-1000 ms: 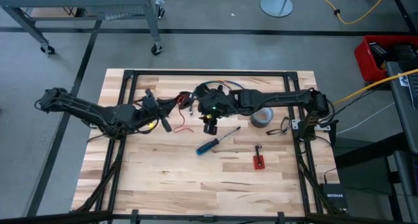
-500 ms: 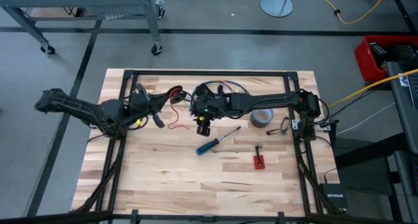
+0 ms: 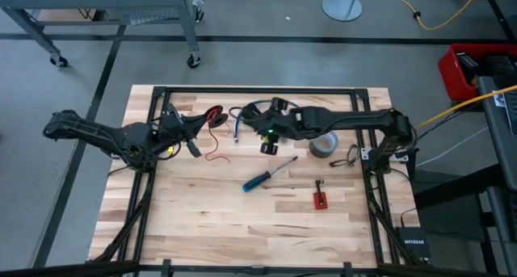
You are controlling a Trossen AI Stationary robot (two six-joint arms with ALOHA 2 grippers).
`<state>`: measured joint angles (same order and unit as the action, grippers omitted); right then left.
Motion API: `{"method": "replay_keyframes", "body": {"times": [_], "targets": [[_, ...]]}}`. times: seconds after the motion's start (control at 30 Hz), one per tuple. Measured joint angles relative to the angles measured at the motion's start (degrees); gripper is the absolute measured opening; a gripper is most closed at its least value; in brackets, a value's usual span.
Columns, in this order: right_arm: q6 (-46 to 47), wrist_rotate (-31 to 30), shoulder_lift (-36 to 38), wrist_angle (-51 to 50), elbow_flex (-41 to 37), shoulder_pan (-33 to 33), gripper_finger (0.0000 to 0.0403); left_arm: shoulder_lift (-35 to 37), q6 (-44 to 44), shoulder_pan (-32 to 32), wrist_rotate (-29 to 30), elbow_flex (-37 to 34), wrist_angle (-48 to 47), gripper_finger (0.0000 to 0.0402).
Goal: Coil cords
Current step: Coil the red wire onto the spool
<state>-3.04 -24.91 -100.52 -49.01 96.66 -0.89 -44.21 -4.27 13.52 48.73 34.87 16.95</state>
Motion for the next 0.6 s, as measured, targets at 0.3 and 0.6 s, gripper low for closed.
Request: {"method": "replay_keyframes", "body": {"times": [0.3,0.6], "targets": [[4.4,0.5,14.6,-2.9,-6.8,-2.5,0.0168,0.0,0.9,0.0,0.0,0.0,-0.1,0.0],[11.8,3.1,38.5,20.0,-34.9,-2.5,0.0168,-0.2,2.7,0.0,-0.1,0.0,0.0,0.0]]}}
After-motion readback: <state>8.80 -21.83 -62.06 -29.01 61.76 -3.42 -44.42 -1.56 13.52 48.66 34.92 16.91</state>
